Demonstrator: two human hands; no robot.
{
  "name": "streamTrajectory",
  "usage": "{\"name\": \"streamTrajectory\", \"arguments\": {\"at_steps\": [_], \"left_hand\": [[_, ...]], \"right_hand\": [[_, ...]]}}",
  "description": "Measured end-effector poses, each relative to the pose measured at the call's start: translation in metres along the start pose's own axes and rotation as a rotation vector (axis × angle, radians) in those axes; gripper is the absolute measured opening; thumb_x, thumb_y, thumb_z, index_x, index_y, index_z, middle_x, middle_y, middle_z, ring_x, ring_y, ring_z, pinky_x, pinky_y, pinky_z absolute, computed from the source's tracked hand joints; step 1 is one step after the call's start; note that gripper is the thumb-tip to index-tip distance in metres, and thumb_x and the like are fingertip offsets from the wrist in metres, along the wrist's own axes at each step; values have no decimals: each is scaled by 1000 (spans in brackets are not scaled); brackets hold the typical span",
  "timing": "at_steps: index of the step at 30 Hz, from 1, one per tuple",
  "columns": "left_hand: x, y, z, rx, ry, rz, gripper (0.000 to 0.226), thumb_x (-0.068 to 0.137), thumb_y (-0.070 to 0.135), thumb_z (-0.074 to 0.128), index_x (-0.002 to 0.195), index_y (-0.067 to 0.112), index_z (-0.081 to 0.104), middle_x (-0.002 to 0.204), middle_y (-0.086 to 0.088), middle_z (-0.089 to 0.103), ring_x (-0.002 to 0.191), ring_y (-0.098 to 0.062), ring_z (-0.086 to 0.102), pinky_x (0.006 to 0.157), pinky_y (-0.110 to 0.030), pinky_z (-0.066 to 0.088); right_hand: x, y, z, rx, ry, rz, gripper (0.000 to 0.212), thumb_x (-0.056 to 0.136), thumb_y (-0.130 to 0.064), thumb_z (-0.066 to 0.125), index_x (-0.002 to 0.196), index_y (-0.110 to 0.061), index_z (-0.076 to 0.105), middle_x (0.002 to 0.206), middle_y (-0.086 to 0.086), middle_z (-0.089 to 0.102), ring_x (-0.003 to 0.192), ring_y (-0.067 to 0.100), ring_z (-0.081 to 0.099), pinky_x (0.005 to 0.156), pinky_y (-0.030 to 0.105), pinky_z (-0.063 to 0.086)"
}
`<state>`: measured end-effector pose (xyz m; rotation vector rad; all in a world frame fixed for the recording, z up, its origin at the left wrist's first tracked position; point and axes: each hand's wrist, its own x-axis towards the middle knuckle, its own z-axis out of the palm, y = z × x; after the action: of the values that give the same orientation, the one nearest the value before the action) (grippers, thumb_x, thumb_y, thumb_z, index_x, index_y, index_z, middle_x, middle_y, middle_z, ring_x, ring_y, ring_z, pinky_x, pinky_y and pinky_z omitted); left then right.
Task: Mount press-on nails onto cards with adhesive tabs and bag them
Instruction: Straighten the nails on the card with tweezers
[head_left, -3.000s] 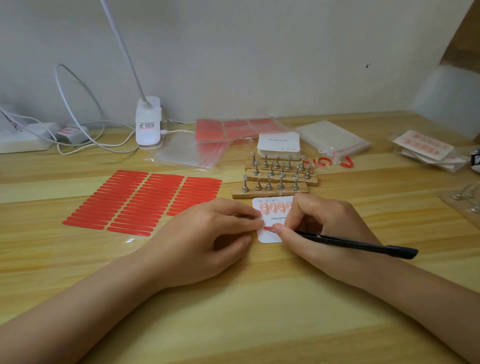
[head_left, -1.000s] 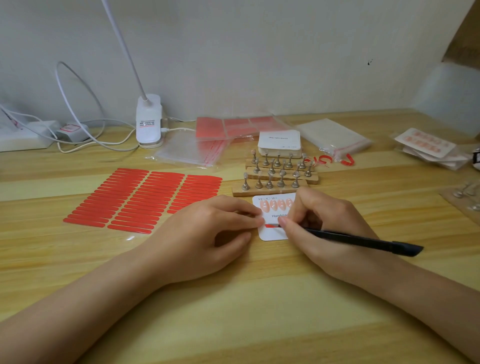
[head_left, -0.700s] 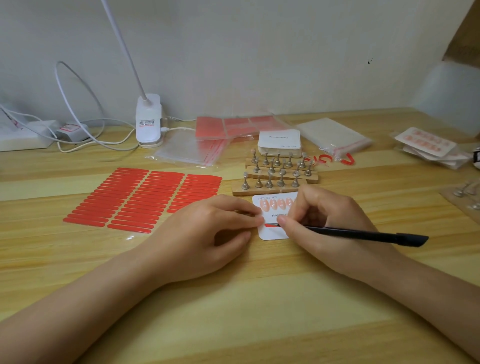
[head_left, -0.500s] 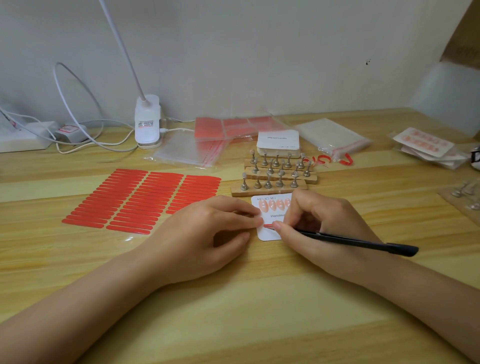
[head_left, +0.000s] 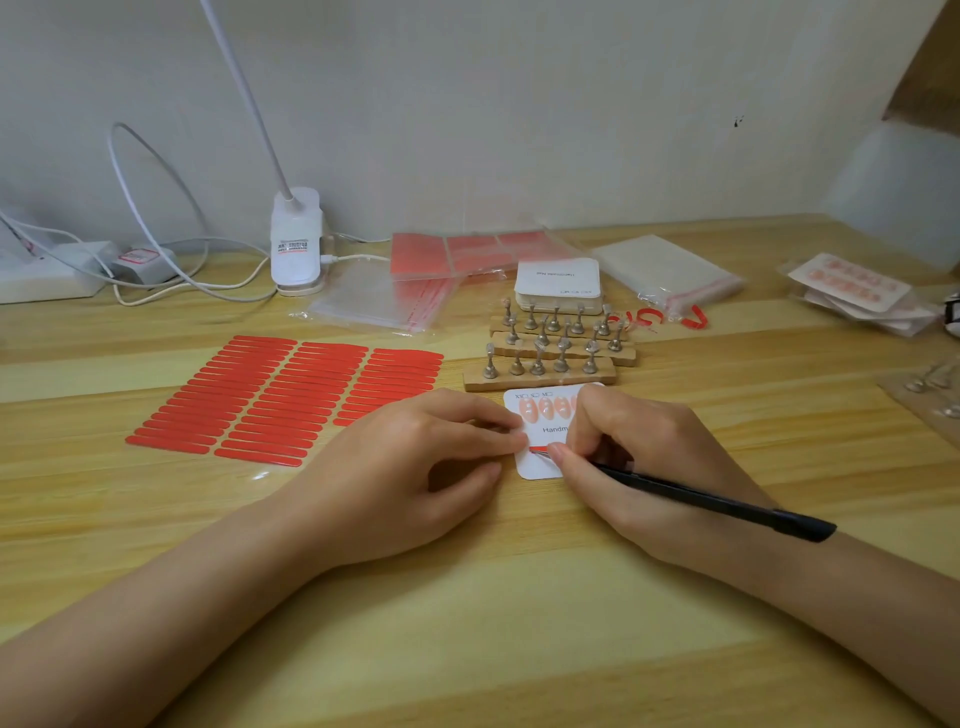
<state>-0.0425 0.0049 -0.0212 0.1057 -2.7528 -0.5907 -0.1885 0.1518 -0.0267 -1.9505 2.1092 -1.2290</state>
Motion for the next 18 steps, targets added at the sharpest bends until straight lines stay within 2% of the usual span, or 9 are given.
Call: {"name": "streamTrajectory", "arguments": {"at_steps": [5, 9, 13, 15, 18], "left_hand": [[0, -1, 0, -9, 5, 8, 43, 84, 38, 40, 112, 22, 69, 118, 11, 62, 108, -4, 58, 85, -31, 51], [0, -1, 0, -6, 2, 9, 43, 84, 38, 40, 112, 22, 69, 118, 12, 62, 108, -3, 57, 86, -30, 50], [-1, -2, 0, -4, 2, 8, 43, 85, 38, 40, 113, 23, 68, 119, 13, 62, 108, -1, 57, 86, -29, 50], [-1, -1, 0, -15, 3, 6, 42, 85, 38, 41, 113, 23, 68, 118, 12, 62, 108, -2, 57, 86, -30, 50], [0, -1, 1, -17, 3, 7, 43, 85, 38, 40, 113, 22, 69, 119, 12, 62, 108, -3, 57, 86, -30, 50]], "right_hand": [[-1, 0, 1, -13, 11, -4, 23, 81, -19, 59, 67, -21, 41, 67, 0, 50, 56, 8, 43, 50, 9, 32], [-1, 1, 0, -4, 37, 18, 25, 81, -17, 60, 66, -20, 40, 56, -1, 48, 56, 8, 45, 50, 9, 32], [0, 5, -2, 80, 90, 114, 29, 81, -10, 65, 64, -16, 43, 60, 2, 51, 57, 13, 47, 50, 13, 34], [0, 3, -1, 93, 73, 100, 24, 79, -16, 63, 64, -15, 44, 65, 1, 53, 56, 13, 48, 49, 13, 34], [0, 0, -1, 90, 50, 78, 21, 77, -21, 61, 64, -14, 47, 59, -1, 53, 55, 10, 48, 49, 12, 34]]}}
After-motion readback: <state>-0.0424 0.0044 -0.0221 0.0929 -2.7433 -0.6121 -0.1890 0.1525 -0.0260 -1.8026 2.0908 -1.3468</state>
